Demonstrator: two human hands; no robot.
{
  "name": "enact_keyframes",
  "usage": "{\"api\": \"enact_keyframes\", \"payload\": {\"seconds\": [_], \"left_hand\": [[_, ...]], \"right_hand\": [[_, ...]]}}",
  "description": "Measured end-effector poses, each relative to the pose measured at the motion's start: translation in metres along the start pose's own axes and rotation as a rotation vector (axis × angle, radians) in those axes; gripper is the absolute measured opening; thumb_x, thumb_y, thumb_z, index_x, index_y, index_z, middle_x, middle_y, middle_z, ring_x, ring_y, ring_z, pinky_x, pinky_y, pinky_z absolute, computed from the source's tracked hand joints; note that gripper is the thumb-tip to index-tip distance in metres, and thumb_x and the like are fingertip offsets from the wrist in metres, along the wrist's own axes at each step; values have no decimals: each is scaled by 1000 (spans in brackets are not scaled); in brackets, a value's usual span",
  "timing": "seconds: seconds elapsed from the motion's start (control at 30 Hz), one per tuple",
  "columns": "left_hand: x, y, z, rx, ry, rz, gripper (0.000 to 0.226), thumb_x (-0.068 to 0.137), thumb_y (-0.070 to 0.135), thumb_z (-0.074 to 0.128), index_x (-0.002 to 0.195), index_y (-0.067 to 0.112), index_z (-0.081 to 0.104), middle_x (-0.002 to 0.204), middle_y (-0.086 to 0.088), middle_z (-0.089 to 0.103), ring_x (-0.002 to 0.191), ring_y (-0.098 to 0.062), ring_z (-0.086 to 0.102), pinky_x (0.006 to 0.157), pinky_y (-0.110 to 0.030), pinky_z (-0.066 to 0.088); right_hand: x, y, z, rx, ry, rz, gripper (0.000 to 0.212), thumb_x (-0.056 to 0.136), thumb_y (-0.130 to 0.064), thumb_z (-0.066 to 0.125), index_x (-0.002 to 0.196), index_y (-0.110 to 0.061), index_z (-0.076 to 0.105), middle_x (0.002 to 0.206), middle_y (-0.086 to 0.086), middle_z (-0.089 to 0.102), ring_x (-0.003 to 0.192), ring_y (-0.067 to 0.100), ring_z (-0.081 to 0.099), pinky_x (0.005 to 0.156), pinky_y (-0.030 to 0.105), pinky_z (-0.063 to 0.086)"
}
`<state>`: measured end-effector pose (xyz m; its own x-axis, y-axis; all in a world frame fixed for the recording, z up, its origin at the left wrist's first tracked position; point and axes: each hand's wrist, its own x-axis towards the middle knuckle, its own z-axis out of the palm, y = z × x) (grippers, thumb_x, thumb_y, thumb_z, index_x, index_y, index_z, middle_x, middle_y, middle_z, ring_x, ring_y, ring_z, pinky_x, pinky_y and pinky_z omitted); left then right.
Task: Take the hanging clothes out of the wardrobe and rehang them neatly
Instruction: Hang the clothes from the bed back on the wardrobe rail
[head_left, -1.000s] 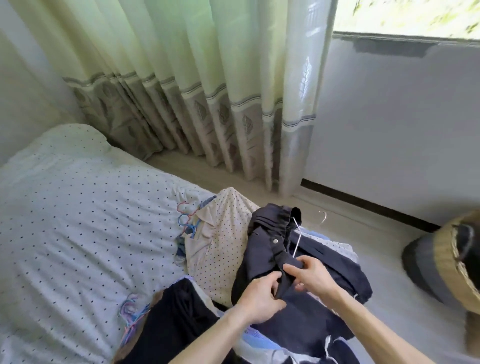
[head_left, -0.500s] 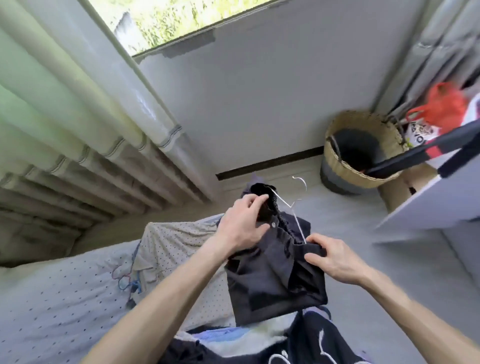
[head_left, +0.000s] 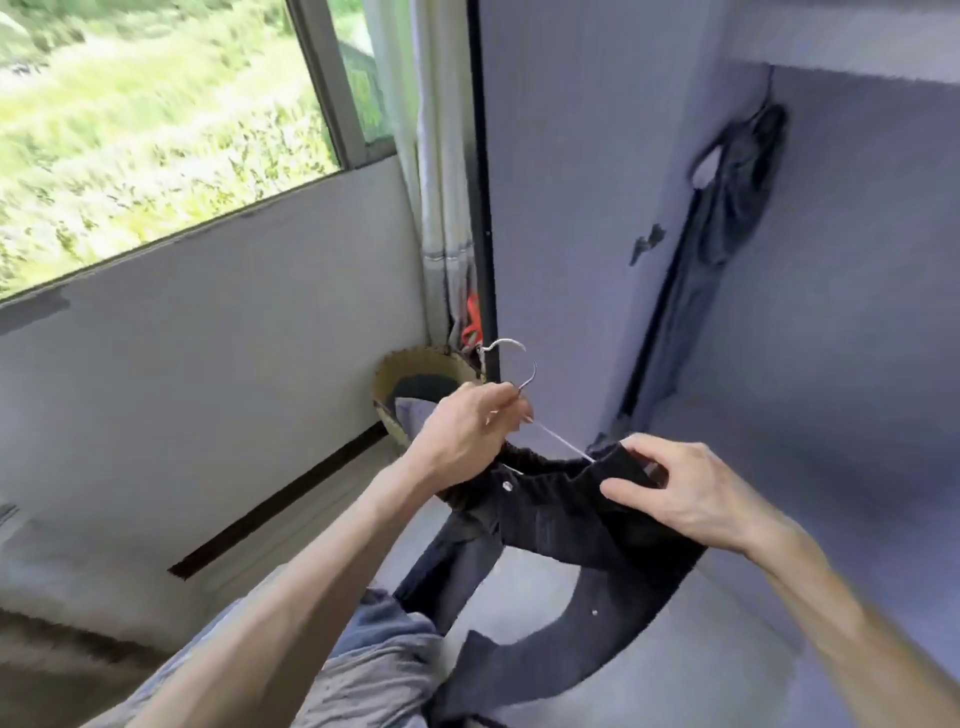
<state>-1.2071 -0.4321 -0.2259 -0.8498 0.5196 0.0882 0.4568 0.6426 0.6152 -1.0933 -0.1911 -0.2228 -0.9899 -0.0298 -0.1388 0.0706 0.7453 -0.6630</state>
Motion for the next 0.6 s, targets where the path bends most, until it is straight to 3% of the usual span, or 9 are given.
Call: {"api": "enact_keyframes", "payload": {"seconds": [0.07, 0.13, 0.27, 0.37, 0.43, 0.5, 0.6], "left_hand": [[23, 27, 7, -14, 12, 67, 21, 101, 32, 47, 88, 34, 63, 84, 13, 68, 88, -16, 57, 86, -40, 48], [46, 53, 10, -67, 31, 114, 21, 99, 32, 45, 87, 37, 61, 83, 14, 68, 87, -19, 61, 85, -40, 49], [89, 92, 20, -111, 4, 208, 23, 103, 21, 49, 88, 21, 66, 79, 12, 68, 82, -12, 60, 80, -26, 42], [117, 118, 30, -141, -68, 253, 27, 104, 27, 47, 89, 16, 67, 81, 11, 69, 80, -4, 57, 70, -15, 40], [135, 133, 38, -179, -103, 289, 28, 105, 28, 46, 85, 21, 65, 82, 12, 68, 83, 0, 57, 70, -8, 39], [151, 147, 45, -169, -136, 352, 29, 105, 28, 45, 81, 26, 61, 83, 14, 67, 82, 5, 58, 70, -6, 37], [175, 162, 58, -126, -185, 431, 28, 104, 30, 44, 82, 31, 61, 94, 10, 67, 88, -7, 60, 79, -20, 44]], "right_hand": [[-17, 17, -26, -9, 67, 49, 22, 83, -57, 68, 99, -44, 63, 80, -27, 66, 76, -4, 59, 70, 20, 46], [-34, 34, -49, -69, 170, 100, 21, 84, -60, 65, 100, -47, 60, 84, -27, 64, 84, -6, 55, 74, 20, 42], [-63, 61, -74, -257, 347, 184, 22, 94, -57, 48, 104, -43, 61, 91, -22, 64, 95, 4, 46, 83, 26, 43], [-74, 67, -86, -289, 457, 219, 13, 98, -43, 49, 94, -36, 59, 83, -18, 60, 92, 10, 45, 78, 26, 41], [-78, 65, -96, -257, 411, 268, 14, 98, -39, 49, 88, -31, 53, 73, -10, 55, 83, 11, 48, 75, 30, 44], [-79, 62, -106, -125, 296, 322, 3, 97, -34, 53, 95, -33, 54, 68, -10, 55, 70, 6, 47, 72, 29, 43], [-73, 55, -115, 103, 131, 345, 10, 93, -29, 58, 101, -35, 57, 66, -11, 47, 63, 6, 39, 69, 30, 36]]}}
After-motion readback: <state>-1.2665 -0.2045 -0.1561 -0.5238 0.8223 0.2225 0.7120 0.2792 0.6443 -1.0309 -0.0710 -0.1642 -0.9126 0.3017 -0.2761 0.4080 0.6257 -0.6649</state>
